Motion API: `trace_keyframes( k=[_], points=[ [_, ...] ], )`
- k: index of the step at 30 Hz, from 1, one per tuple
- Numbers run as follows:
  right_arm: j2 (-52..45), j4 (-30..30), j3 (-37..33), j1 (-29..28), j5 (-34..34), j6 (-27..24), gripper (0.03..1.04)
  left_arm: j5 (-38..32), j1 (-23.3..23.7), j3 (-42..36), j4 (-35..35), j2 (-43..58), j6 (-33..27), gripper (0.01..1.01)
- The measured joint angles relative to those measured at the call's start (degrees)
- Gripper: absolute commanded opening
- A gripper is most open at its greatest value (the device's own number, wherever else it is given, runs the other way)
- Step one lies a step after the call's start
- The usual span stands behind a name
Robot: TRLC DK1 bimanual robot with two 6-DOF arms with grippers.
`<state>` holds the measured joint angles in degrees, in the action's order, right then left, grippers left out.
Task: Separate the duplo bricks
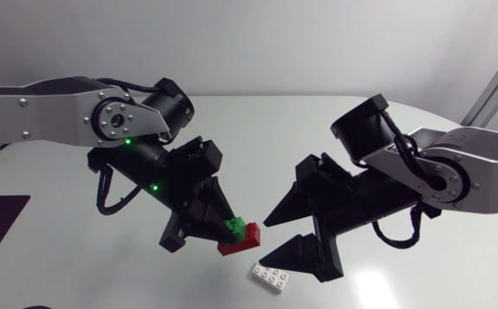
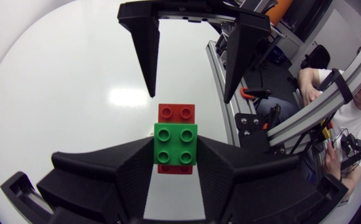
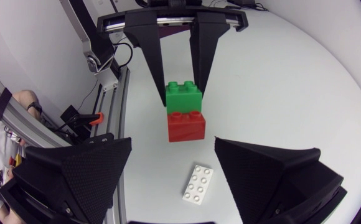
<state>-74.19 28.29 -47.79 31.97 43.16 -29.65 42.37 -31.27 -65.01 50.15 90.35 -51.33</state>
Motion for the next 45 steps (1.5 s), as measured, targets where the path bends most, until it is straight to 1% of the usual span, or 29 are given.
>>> trace_keyframes(
  k=[4, 9, 17, 18, 19, 24, 25, 30, 32, 34, 35, 39, 40, 45],
  points=[
    [-0.3, -0.3, 0.0, 0.7, 0.0, 0.0, 0.94, 1.0, -0.1, 0.0, 1.1, 1.2, 0.0, 0.259],
    [-1.8, -0.5, 0.0, 1.9, 0.0, 0.0, 0.91, 1.4, -0.4, 0.0, 1.9, 1.3, 0.0, 0.259],
    [-2.5, -1.7, 0.0, 3.3, -0.1, 0.0, 0.90, 2.5, -2.4, 0.0, 3.5, 1.3, 0.0, 0.259],
    [-2.5, -1.7, 0.0, 3.4, 0.0, 0.0, 0.88, 2.5, -2.6, 0.0, 3.7, 1.3, 0.0, 0.259],
    [-2.5, -1.7, 0.0, 3.4, 0.0, 0.0, 0.80, 2.5, -2.8, 0.0, 3.7, 1.3, 0.0, 0.259],
    [-2.5, -1.8, 0.0, 3.8, 0.0, 0.0, 0.54, 2.5, -3.6, -0.1, 3.7, 1.3, 0.0, 0.259],
    [-2.5, -2.1, 0.0, 4.1, -0.1, 0.0, 0.47, 2.5, -3.6, -0.2, 3.7, 1.3, 0.0, 0.259],
    [-2.5, -3.1, 0.0, 4.3, 0.1, 0.0, 0.45, 2.5, -3.7, -0.8, 3.7, 1.3, 0.0, 0.259],
    [-2.6, -3.1, 0.0, 4.5, 0.2, 0.0, 0.40, 2.5, -3.7, -1.2, 3.9, 1.3, 0.0, 0.259],
    [-2.6, -3.1, 0.0, 4.8, 0.2, 0.0, 0.38, 2.5, -3.7, -1.6, 4.1, 1.3, 0.0, 0.259],
    [-2.7, -3.1, 0.0, 4.9, 0.2, 0.0, 0.34, 2.4, -3.7, -1.7, 4.3, 1.3, 0.0, 0.259],
    [-3.1, -3.1, 0.0, 5.3, 0.1, 0.0, 0.29, 2.3, -3.7, -1.8, 5.0, 1.4, 0.0, 0.259],
    [-3.2, -3.1, 0.0, 5.5, 0.0, 0.0, 0.25, 2.3, -3.7, -1.8, 5.2, 1.5, 0.0, 0.259],
    [-3.3, -3.1, 0.0, 5.6, -0.1, 0.0, 0.25, 2.3, -3.7, -1.8, 5.4, 1.5, 0.0, 0.259]
  ],
)
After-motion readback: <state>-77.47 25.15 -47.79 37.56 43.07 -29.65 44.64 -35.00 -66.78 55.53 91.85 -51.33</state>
